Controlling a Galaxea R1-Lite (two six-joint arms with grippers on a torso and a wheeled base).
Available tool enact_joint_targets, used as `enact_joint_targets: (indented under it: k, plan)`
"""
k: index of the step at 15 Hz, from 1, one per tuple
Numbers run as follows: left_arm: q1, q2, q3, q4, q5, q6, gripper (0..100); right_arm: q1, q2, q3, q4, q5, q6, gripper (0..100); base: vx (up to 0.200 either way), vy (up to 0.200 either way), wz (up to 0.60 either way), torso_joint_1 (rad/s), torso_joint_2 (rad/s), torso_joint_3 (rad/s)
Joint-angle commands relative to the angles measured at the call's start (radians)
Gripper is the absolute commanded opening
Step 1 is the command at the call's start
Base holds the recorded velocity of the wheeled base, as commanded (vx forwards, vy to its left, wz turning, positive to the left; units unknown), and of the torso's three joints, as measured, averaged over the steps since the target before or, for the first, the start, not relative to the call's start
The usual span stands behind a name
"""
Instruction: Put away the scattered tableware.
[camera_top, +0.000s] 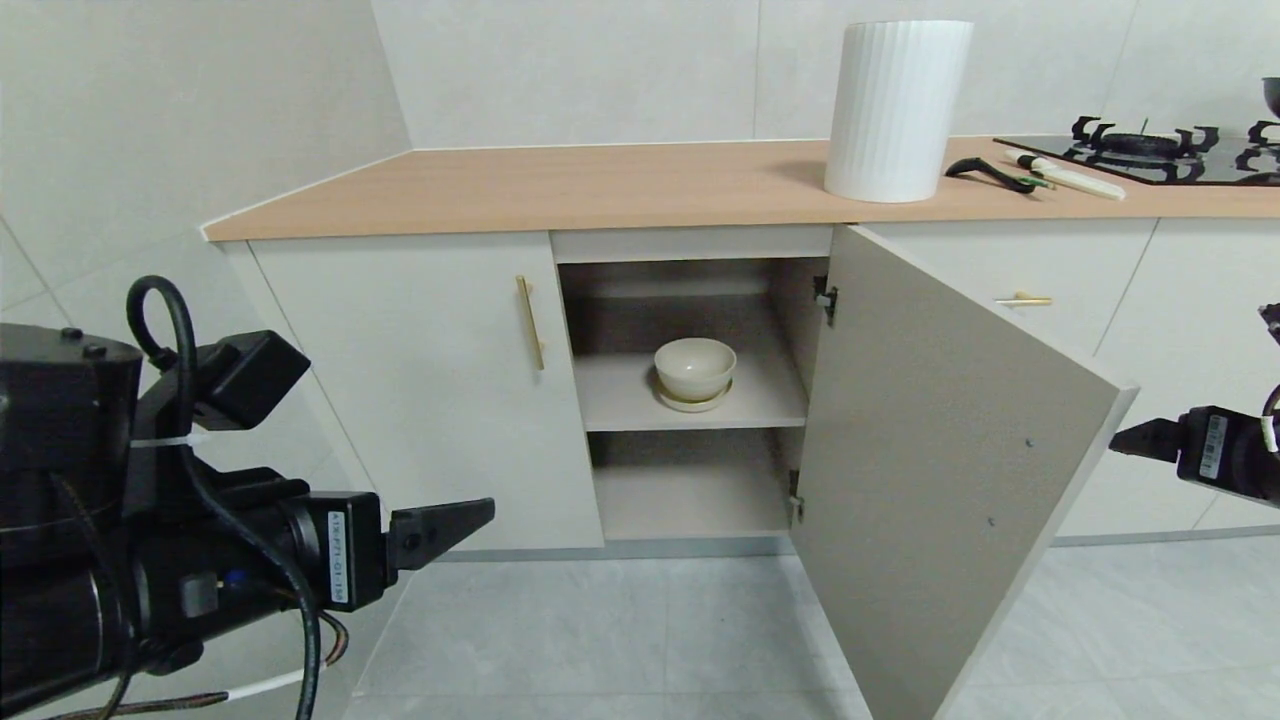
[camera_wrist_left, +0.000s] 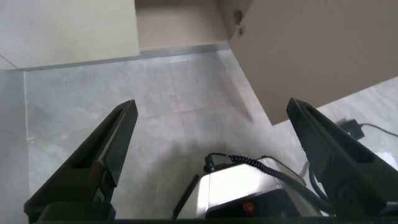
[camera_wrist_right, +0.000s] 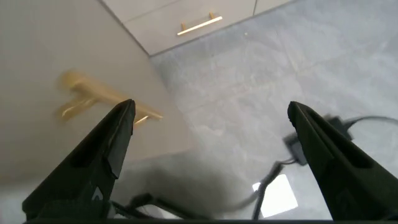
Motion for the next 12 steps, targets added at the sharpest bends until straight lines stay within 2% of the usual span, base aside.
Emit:
enact_joint_targets:
  k: [1, 6, 12]
  plan:
    - [0.000, 0.000, 0.000, 0.000, 0.001, -0.001, 100, 0.001, 0.049, 0.013, -0.026, 0.000, 0.014, 100, 0.000, 0.000, 0.00, 0.000, 0.00, 0.000]
    - [0.000, 0.003, 0.000, 0.000, 0.001, -0.001, 100, 0.002, 0.090, 0.065, -0.154, 0.000, 0.021, 100, 0.000, 0.000, 0.00, 0.000, 0.00, 0.000]
    - [0.000, 0.003, 0.000, 0.000, -0.002, -0.001, 100, 0.065, 0.098, 0.076, -0.161, 0.001, 0.058, 100, 0.000, 0.000, 0.00, 0.000, 0.00, 0.000]
